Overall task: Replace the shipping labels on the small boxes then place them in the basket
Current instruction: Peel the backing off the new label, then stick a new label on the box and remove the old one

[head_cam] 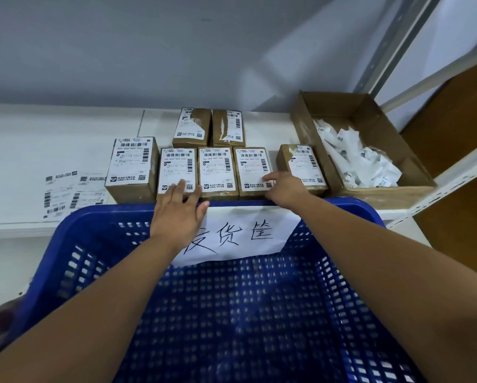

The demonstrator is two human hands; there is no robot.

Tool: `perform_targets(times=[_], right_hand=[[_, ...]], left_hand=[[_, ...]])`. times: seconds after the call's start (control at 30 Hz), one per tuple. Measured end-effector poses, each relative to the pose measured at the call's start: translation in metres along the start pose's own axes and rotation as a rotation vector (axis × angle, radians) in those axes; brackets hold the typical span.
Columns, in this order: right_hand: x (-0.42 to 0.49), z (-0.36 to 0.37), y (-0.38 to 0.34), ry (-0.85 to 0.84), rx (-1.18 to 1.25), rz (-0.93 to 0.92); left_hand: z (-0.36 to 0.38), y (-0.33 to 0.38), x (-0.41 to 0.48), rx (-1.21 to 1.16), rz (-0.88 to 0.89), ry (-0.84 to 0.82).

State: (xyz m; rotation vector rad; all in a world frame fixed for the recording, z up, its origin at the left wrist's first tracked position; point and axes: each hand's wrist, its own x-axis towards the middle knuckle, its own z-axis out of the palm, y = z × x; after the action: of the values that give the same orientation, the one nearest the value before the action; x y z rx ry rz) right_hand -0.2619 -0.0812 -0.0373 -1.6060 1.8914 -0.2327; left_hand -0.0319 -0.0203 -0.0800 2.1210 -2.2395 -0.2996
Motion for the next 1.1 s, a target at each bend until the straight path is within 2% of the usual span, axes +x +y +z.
perform_targets(times=[0.1, 0.27, 0.37, 0.47, 0.63, 0.77, 0.9, 1.03, 1.1], right_hand=[[-0.003, -0.001, 0.0, 0.025, -0.062, -0.049], [-0.013, -0.003, 0.008, 0.291, -0.253, -0.162], [-0.012, -0.004, 0.019, 0.377, -0.251, -0.132], [-0.007, -0.01, 0.028, 0.356, -0.236, 0.031], [0.001, -0.015, 0.034, 0.258, -0.211, 0.258], [0.005, -0.013, 0.034, 0.263, -0.272, 0.302], [0.006, -0.01, 0.035, 0.307, -0.207, 0.321], [0.0, -0.002, 0.029, 0.367, -0.034, 0.206], [-0.008, 0.001, 0.023, 0.436, 0.006, 0.148]], left_hand=[[0.002, -0.001, 0.0, -0.009, -0.005, 0.004], [0.003, 0.0, -0.001, -0.022, 0.005, 0.053], [0.005, 0.0, -0.002, -0.033, 0.018, 0.081], [0.006, 0.0, -0.003, -0.038, 0.025, 0.082], [0.009, -0.014, -0.008, 0.033, 0.184, 0.081], [0.01, -0.021, -0.01, -0.008, 0.245, 0.076], [0.008, -0.021, -0.01, -0.085, 0.245, 0.096], [0.004, -0.018, -0.01, -0.11, 0.216, 0.057], [0.0, -0.017, -0.01, -0.195, 0.189, 0.0]])
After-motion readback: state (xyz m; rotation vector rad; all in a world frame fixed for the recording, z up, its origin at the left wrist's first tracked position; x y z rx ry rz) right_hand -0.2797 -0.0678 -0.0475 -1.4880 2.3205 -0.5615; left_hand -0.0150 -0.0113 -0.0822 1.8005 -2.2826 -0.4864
